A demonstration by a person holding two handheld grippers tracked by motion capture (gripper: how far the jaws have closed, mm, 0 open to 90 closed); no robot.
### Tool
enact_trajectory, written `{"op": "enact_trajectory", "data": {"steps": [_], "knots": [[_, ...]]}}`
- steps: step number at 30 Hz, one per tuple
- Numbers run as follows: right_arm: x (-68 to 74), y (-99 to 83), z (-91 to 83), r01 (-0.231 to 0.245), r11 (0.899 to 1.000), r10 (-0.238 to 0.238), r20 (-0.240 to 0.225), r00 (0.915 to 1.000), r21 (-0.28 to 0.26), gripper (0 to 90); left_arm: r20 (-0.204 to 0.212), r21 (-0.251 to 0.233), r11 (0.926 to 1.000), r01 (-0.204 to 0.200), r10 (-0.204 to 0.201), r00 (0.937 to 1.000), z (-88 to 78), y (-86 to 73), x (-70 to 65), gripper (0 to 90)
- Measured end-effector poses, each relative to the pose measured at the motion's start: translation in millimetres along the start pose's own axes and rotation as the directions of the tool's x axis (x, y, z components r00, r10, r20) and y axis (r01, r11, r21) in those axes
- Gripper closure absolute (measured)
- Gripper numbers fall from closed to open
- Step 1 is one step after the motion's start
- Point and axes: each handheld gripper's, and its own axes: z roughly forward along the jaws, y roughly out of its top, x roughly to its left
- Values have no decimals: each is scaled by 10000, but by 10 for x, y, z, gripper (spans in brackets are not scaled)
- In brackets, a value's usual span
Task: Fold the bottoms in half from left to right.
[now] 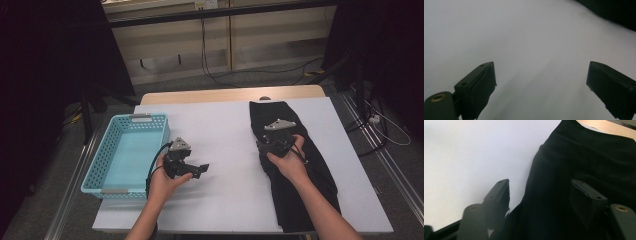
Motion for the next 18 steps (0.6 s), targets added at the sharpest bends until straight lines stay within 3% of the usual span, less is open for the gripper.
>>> {"op": "enact_trajectory", "data": {"steps": [4, 7, 12, 16, 18], "knots": [[-68, 40, 124, -598, 9980, 602, 191, 9980, -191, 318, -41, 17, 10000, -32, 32, 10000, 5, -3, 19, 87], [-134, 72, 202, -954, 9954, 952, 297, 9950, 29, 294, -35, 6, 10000, 20, -20, 10000, 18, -6, 23, 87], [-152, 56, 325, -1040, 9940, 1030, 282, 9943, 329, 297, 0, 152, 9999, -1, 1, 10000, 30, -7, 21, 86], [-142, 11, 403, -992, 9927, 954, 561, 9939, 693, 330, -18, 156, 9999, 27, -27, 10000, 30, -9, 18, 85], [-159, -10, 425, -1193, 9907, 1153, 612, 9914, 650, 316, -120, 85, 9999, 144, -143, 9998, 35, -16, 13, 85]]}}
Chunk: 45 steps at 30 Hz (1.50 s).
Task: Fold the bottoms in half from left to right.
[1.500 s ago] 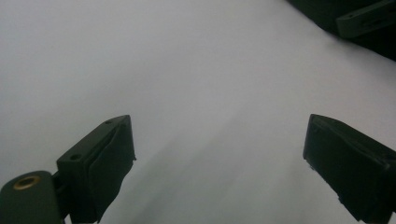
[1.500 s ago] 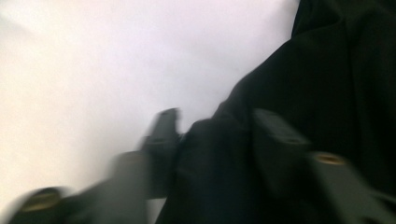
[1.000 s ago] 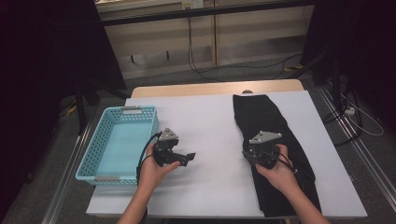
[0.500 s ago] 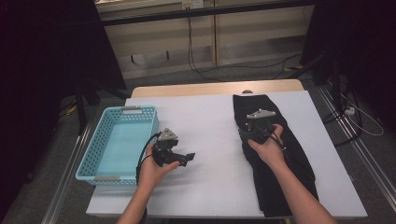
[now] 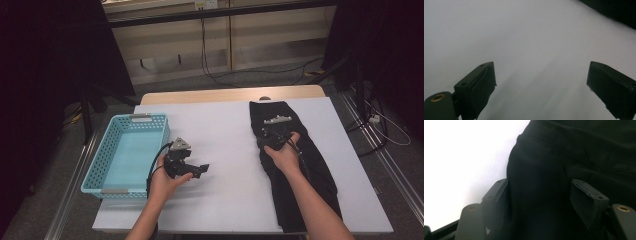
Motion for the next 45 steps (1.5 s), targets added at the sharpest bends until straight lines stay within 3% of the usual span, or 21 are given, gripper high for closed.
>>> {"op": "enact_trajectory", "data": {"steps": [4, 13, 19, 22, 26, 31, 33, 45], "knots": [[-7, -7, 2, -70, 10000, 69, -38, 10000, -63, 346, 31, -22, 10000, 30, -30, 10000, 0, -1, 6, 84], [-7, -9, 3, 269, 9991, -278, -271, 9992, -315, 615, -51, -59, 10000, 25, -25, 10000, -46, -5, 8, 84], [-71, -11, 19, 130, 9989, -138, -175, 9998, -459, 827, -19, 23, 9999, -104, 104, 9999, -32, -13, -29, 84], [-84, -5, 24, 191, 9987, -199, -171, 9997, -471, 845, -21, -24, 9999, -115, 115, 9999, -48, -2, -35, 83], [-114, -10, 20, -394, 9979, 375, -365, 9986, -523, 850, -26, -71, 9999, -79, 79, 10000, -54, 9, -47, 83], [-74, -1, -22, -201, 9986, 175, -521, 9985, -486, 852, 10, -118, 9999, -81, 81, 10000, -45, 33, -46, 83], [-43, -2, -38, -288, 9985, 251, -785, 9966, -463, 852, 6, -121, 9999, 7, -7, 10000, -35, 38, -47, 82], [350, 19, -63, 846, 9956, -904, -1699, 9813, -411, 852, -2, -144, 9998, 117, -117, 9999, -54, 36, -40, 81]]}}
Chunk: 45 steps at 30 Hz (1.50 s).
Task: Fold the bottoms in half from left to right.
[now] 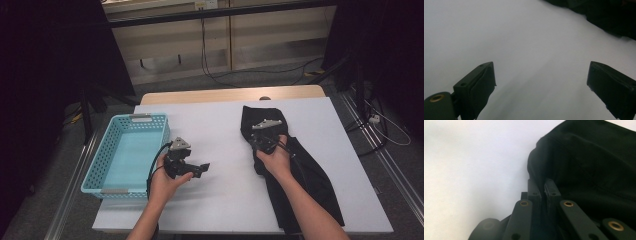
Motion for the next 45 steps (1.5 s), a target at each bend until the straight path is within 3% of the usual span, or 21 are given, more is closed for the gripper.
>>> {"op": "enact_trajectory", "data": {"steps": [9, 17, 21, 26, 29, 31, 34, 37, 38, 40, 45], "knots": [[290, 11, 24, 584, 9983, -588, -811, 9950, -69, 851, -109, -69, 9996, 289, -290, 9995, 10, 10, 9, 70], [615, -6, 19, 1151, 9931, -1168, -1646, 9794, -202, 851, -216, -325, 9978, 583, -591, 9980, -39, 64, 66, 66], [778, -22, 8, 1475, 9887, -1501, -2021, 9678, -281, 851, -356, -438, 9958, 800, -816, 9960, -58, 80, 98, 64], [1023, -53, -27, 2214, 9745, -2233, -2458, 9432, -357, 850, -475, -603, 9927, 1042, -1072, 9931, -83, 104, 119, 63], [1139, -64, -60, 2203, 9743, -2238, -2992, 9276, -458, 850, -603, -713, 9914, 1093, -1137, 9917, -105, 122, 135, 62], [1195, -61, -83, 2367, 9698, -2430, -3077, 9200, -581, 847, -695, -788, 9907, 1108, -1164, 9908, -112, 132, 140, 62], [1192, -68, -69, 2205, 9743, -2240, -3088, 9244, -466, 758, -641, -774, 9912, 1078, -1129, 9915, -108, 143, 140, 62], [1156, -61, -72, 1951, 9803, -1949, -3179, 9279, -316, 560, -608, -736, 9912, 1098, -1143, 9916, -90, 151, 132, 63], [1142, -53, -92, 1897, 9813, -1900, -3080, 9322, -312, 531, -623, -748, 9910, 1111, -1158, 9913, -85, 153, 132, 63], [1109, -32, -145, 2000, 9787, -2045, -2989, 9321, -457, 487, -588, -735, 9909, 1125, -1169, 9914, -73, 155, 132, 63], [941, 34, -313, 1454, 9868, -1600, -2936, 9425, -710, 352, -586, -618, 9924, 1060, -1096, 9922, -55, 158, 131, 63]]}}
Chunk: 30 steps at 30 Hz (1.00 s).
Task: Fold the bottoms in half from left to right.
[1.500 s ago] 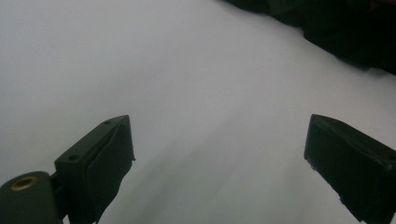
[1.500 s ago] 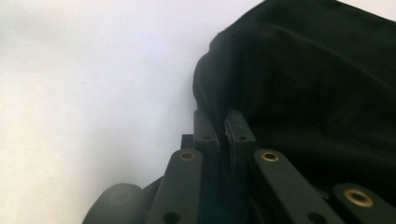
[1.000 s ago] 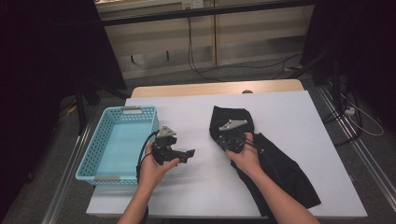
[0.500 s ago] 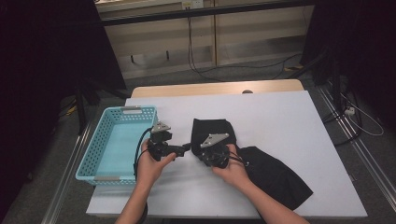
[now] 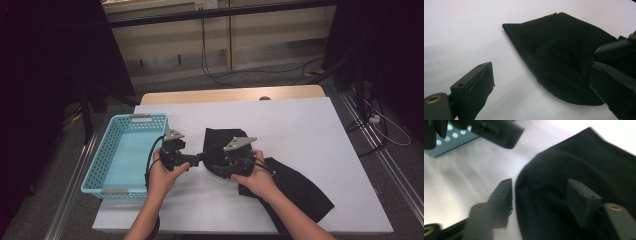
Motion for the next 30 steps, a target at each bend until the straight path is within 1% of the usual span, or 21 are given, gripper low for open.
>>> {"op": "enact_trajectory", "data": {"steps": [1, 3, 5, 7, 8, 10, 13, 16, 17, 22, 25, 26, 27, 30], "knots": [[-32, -1, -50, -141, 9998, 141, 36, 9999, -155, 344, 0, 1, 10000, -1, 1, 10000, 3, 2, -1, 63], [-85, -12, -153, -234, 9994, 236, 84, 9997, -266, 317, 21, -15, 10000, 4, -4, 10000, 14, 3, -9, 63], [-135, -33, -266, -378, 9979, 389, 192, 9991, -526, 314, 35, 17, 10000, -13, 13, 10000, 25, 5, -17, 63], [-192, -64, -374, -499, 9969, 517, 294, 9982, -616, 306, 36, 37, 10000, -47, 47, 10000, 34, 5, -28, 63], [-221, -87, -425, -551, 9965, 575, 382, 9976, -627, 305, 57, 67, 9999, -77, 76, 10000, 37, 6, -32, 63], [-276, -154, -519, -463, 9976, 496, 641, 9967, -522, 306, 66, 80, 9999, -128, 128, 9999, 42, 7, -34, 64], [-382, -288, -658, -783, 9957, 823, 866, 9928, -485, 308, 43, 38, 10000, -67, 66, 10000, 54, 7, -36, 64], [-491, -413, -805, -1033, 9935, 1086, 1264, 9860, -479, 312, 47, 49, 10000, -59, 59, 10000, 64, 11, -36, 64], [-526, -454, -852, -1050, 9933, 1108, 1364, 9844, -490, 318, 78, 58, 10000, -66, 66, 9999, 69, 13, -39, 64], [-659, -640, -1066, -1398, 9888, 1475, 1949, 9697, -531, 321, 109, 90, 9999, -125, 124, 9999, 101, 29, -48, 64], [-708, -719, -1162, -1578, 9858, 1665, 2155, 9622, -573, 321, 87, 146, 9997, -194, 193, 9998, 146, 42, -54, 69], [-720, -740, -1186, -1593, 9856, 1678, 2206, 9608, -562, 321, 87, 141, 9998, -154, 153, 9998, 167, 48, -57, 73], [-730, -757, -1205, -1591, 9855, 1684, 2246, 9598, -590, 321, 58, 213, 9995, -236, 235, 9997, 194, 57, -52, 77], [-754, -791, -1247, -1716, 9831, 1819, 2350, 9548, -638, 320, -179, 455, 9985, -306, 315, 9993, 292, 81, -25, 97]]}}
